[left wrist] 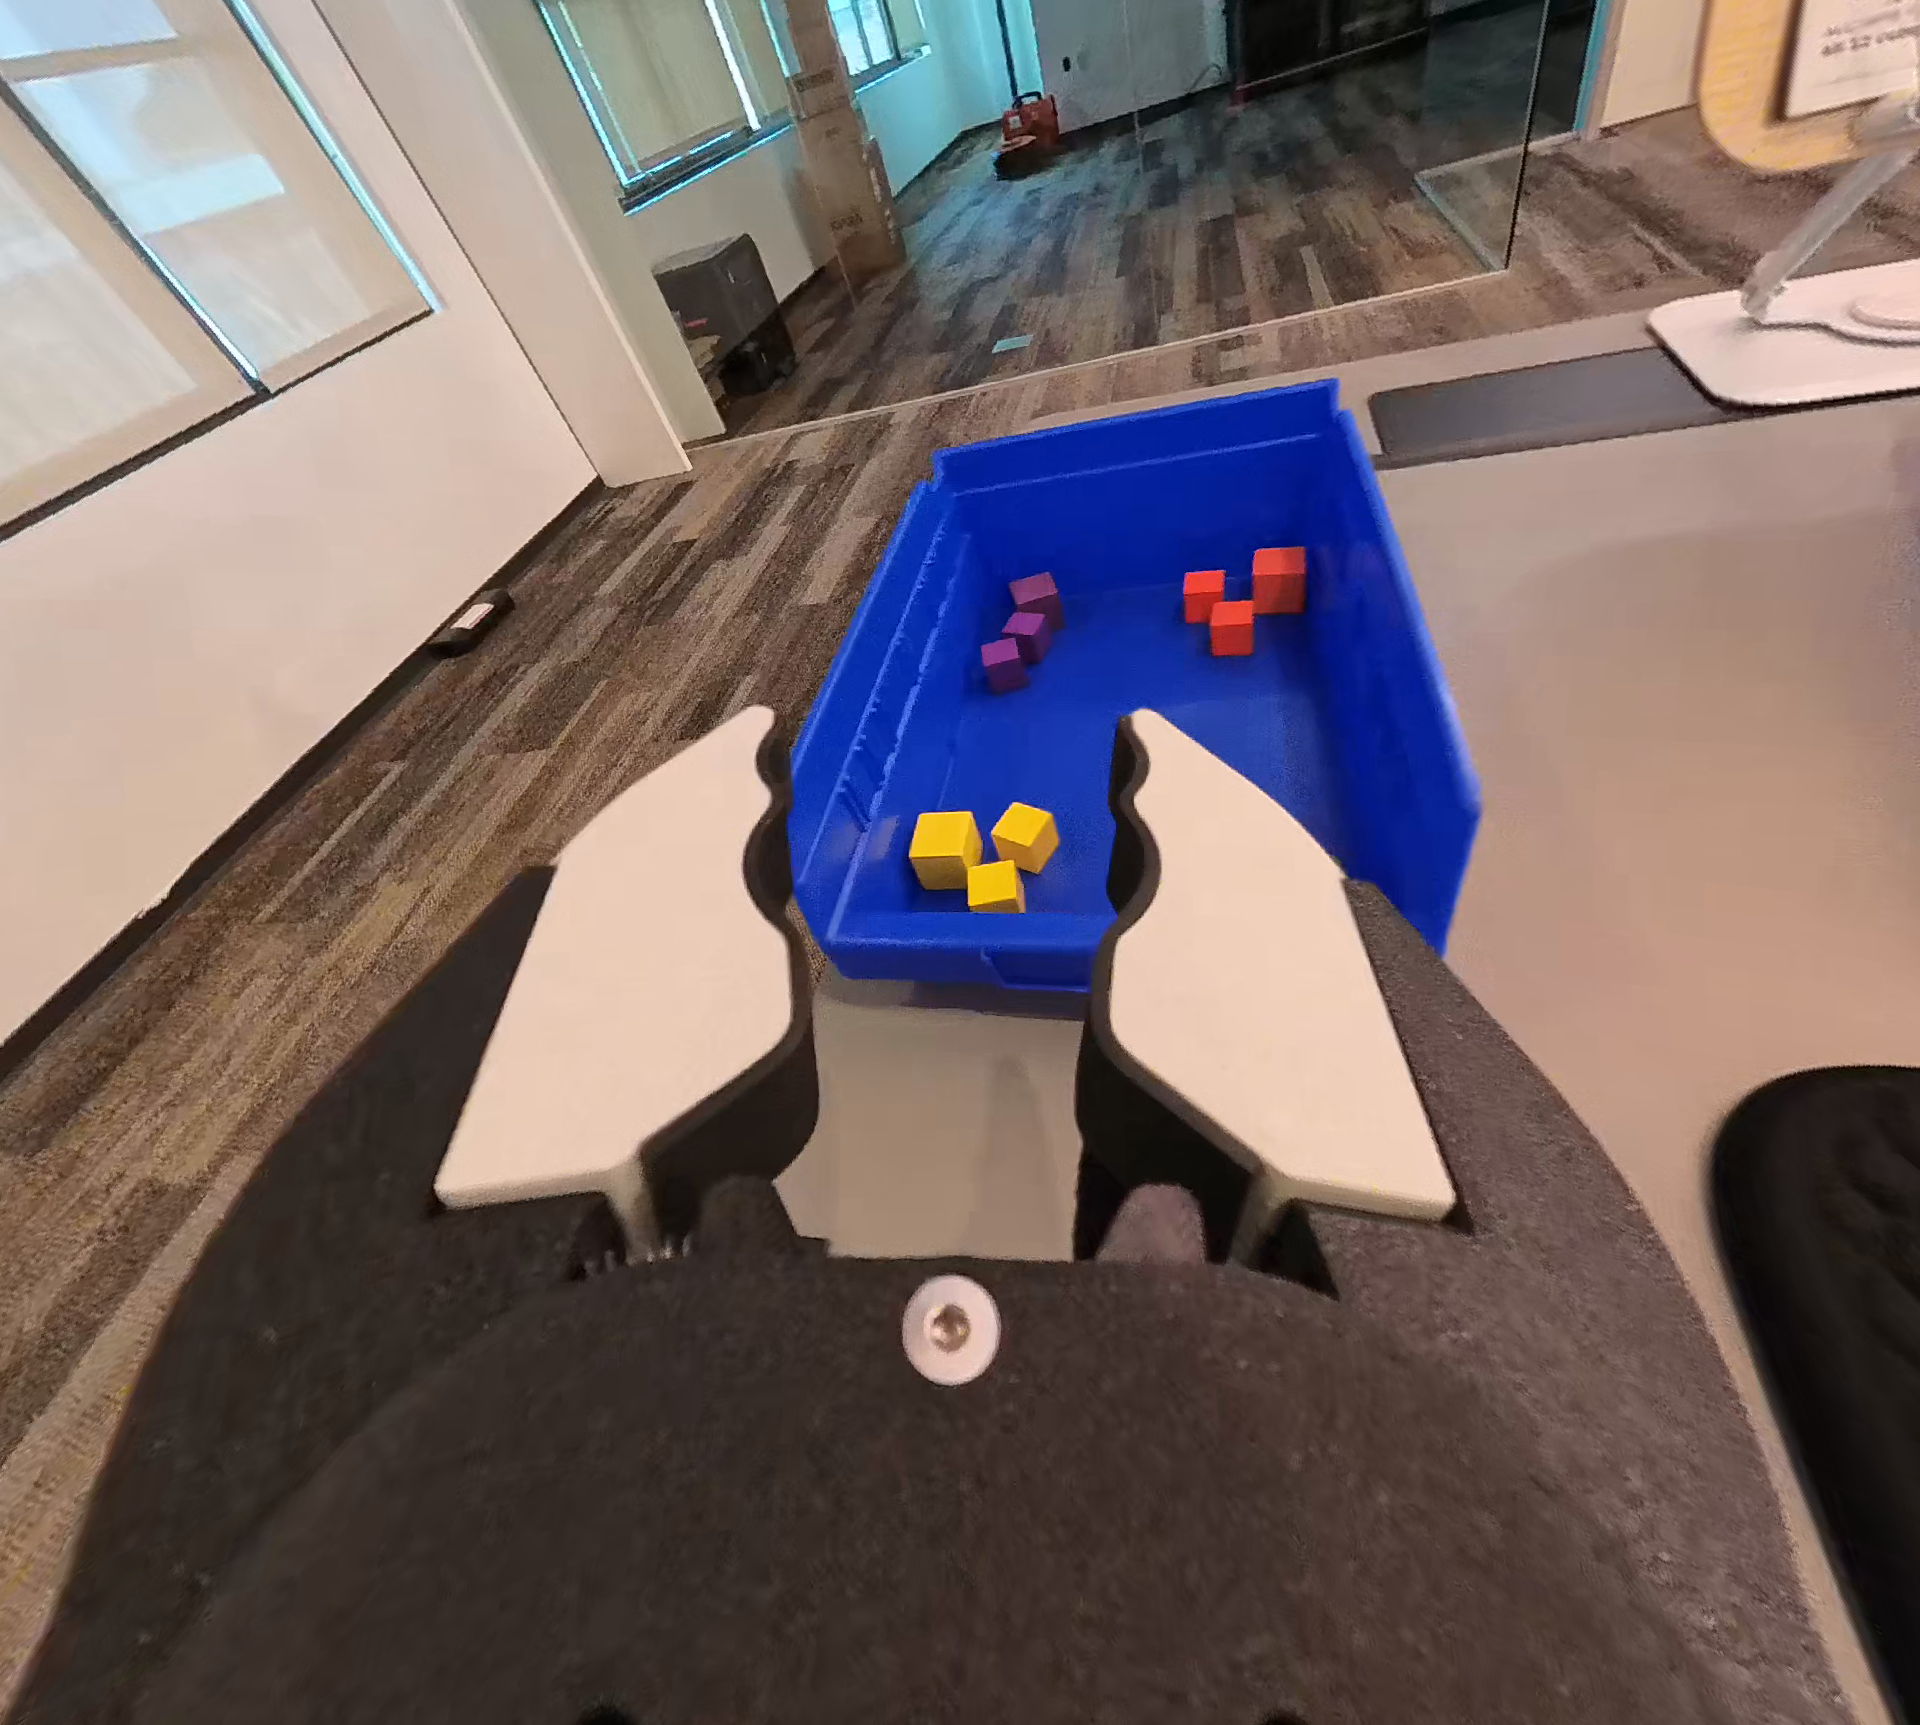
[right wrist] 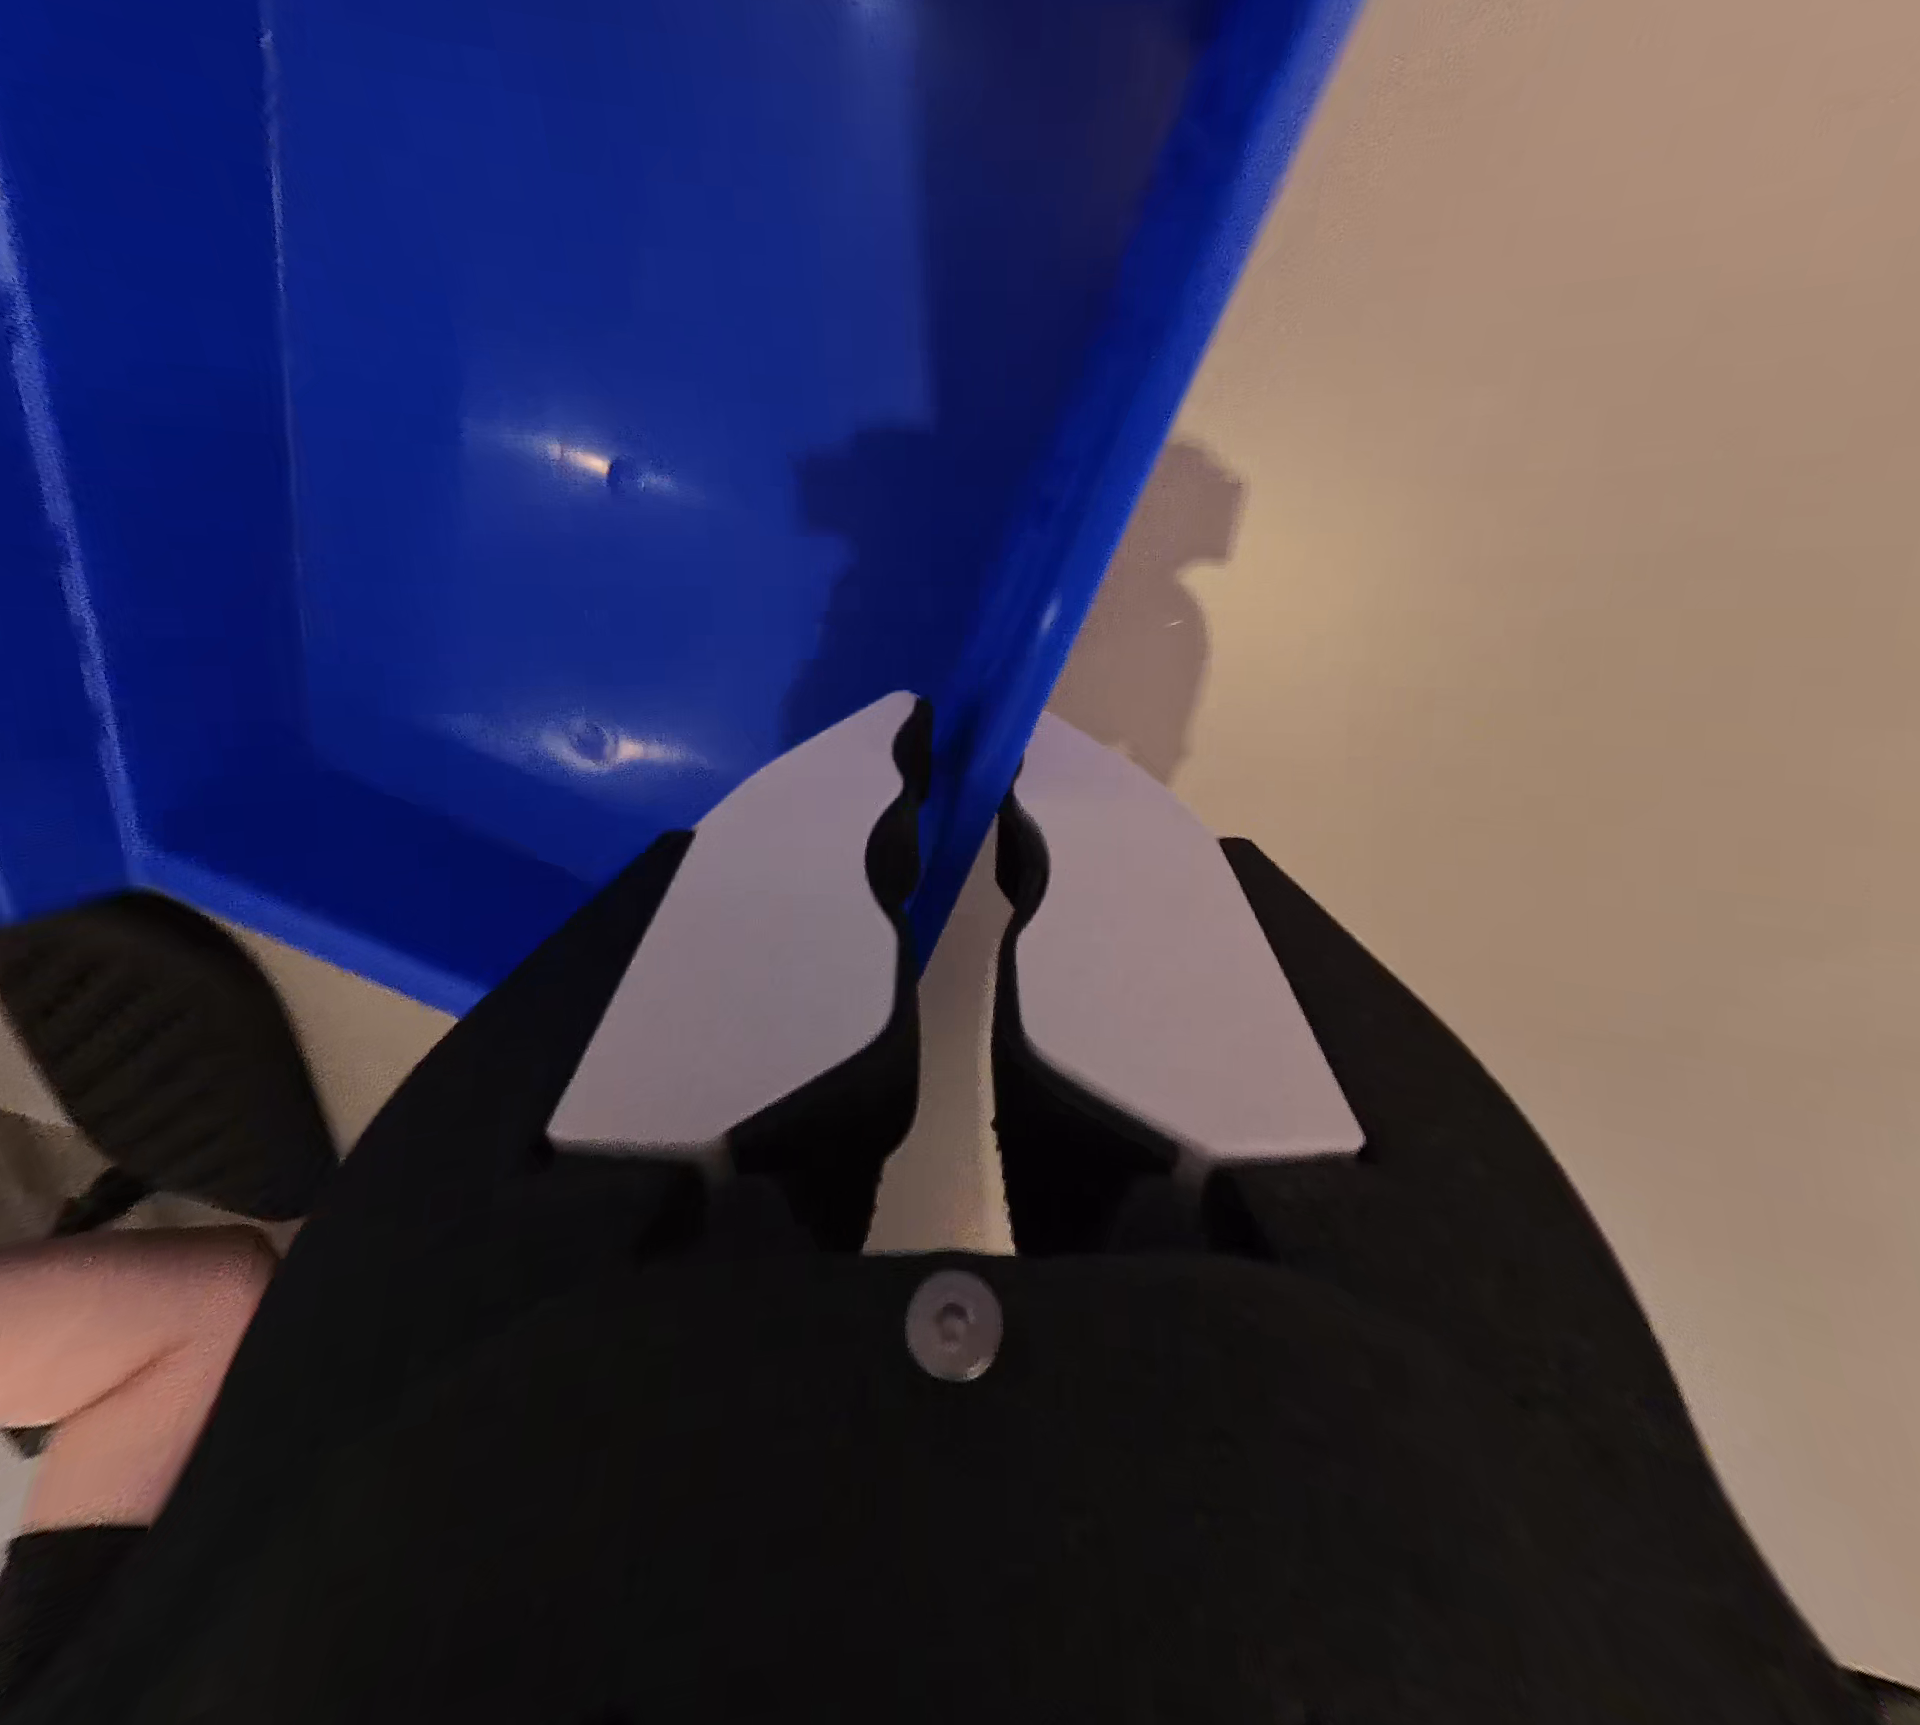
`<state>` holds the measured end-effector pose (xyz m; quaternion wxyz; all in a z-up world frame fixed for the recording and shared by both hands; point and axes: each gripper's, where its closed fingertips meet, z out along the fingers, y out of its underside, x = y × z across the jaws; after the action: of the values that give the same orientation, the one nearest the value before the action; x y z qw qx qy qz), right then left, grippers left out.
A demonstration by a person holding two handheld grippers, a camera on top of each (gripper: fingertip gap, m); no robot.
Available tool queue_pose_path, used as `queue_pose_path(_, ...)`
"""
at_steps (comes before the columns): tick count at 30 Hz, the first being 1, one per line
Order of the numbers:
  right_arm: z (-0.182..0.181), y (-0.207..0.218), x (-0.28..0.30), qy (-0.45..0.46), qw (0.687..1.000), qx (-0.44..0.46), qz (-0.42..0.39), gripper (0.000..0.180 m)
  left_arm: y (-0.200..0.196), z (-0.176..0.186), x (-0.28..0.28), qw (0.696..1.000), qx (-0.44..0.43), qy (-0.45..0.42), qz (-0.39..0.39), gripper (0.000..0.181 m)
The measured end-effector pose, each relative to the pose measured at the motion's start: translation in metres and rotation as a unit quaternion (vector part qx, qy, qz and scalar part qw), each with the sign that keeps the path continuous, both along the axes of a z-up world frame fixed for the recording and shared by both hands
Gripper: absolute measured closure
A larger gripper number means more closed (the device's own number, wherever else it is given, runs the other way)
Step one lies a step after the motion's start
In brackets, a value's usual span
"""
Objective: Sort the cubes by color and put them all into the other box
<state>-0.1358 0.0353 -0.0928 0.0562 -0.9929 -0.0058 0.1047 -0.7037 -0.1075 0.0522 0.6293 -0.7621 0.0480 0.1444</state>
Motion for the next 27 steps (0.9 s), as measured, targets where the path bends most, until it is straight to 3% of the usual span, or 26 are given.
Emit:
queue_pose_path(7, -0.001, 0.016, 0.064, -0.021, 0.999, 0.004, 0.030, 0.174, 0.008, -0.008, 0.038, 0.998, -0.025, 0.052, -0.012, 0.126)
queue_pose_path(14, -0.001, 0.012, 0.149, -0.028, 0.999, 0.009, 0.038, 0.174, 0.013, -0.013, 0.072, 0.997, -0.039, 0.050, -0.035, 0.129)
queue_pose_path(27, -0.002, -0.067, 0.359, -0.031, 0.998, -0.002, -0.048, 0.173, 0.020, -0.017, 0.099, 0.997, -0.058, 0.033, -0.025, 0.133)
